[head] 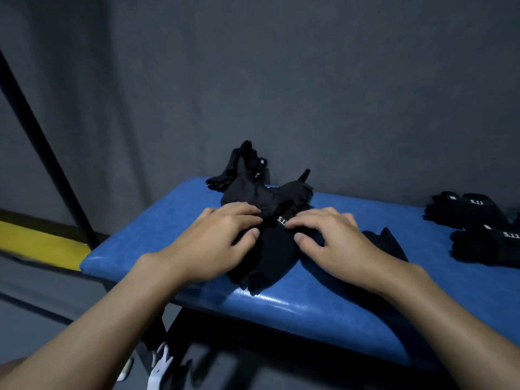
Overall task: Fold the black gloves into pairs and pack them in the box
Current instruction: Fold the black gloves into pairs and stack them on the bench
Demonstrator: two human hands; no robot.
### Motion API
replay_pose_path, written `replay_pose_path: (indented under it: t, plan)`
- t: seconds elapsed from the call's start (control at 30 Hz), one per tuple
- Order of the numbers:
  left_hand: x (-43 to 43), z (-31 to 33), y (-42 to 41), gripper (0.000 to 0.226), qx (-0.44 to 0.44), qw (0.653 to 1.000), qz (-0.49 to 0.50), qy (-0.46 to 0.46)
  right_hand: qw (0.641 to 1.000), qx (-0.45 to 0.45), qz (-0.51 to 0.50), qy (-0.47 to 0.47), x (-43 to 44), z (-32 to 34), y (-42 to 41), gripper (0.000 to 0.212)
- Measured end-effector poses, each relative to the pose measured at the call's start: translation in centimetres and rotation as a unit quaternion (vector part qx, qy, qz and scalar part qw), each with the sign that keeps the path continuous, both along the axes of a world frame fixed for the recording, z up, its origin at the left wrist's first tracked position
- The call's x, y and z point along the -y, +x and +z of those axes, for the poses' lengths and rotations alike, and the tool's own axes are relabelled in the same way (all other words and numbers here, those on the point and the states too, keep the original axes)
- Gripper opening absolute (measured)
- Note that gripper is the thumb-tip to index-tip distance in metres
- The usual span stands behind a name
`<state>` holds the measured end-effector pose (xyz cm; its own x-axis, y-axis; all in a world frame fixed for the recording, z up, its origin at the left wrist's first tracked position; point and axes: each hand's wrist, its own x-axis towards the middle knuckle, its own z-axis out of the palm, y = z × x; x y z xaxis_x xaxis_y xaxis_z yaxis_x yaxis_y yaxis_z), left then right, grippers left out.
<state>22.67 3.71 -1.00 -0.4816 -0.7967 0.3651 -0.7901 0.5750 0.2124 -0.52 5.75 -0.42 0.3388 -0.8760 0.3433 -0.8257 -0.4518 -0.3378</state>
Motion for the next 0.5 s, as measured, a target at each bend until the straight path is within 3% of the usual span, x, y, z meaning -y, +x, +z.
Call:
replay_pose_path:
  t: [0.23, 0.5]
  plan:
    - [1.3, -0.5, 0.3, 0.068, 0.083, 0.992, 0.041, 0.081, 0.999, 0.046, 0.011, 0.015, -0.5, 0.0, -0.6, 0.021]
    - [1.1, 0.2, 0.1, 0.047, -0.005, 0.999, 0.033, 0.007, 0.996, 0.084, -0.016, -0.004, -0.8, 0.2, -1.6, 0.01]
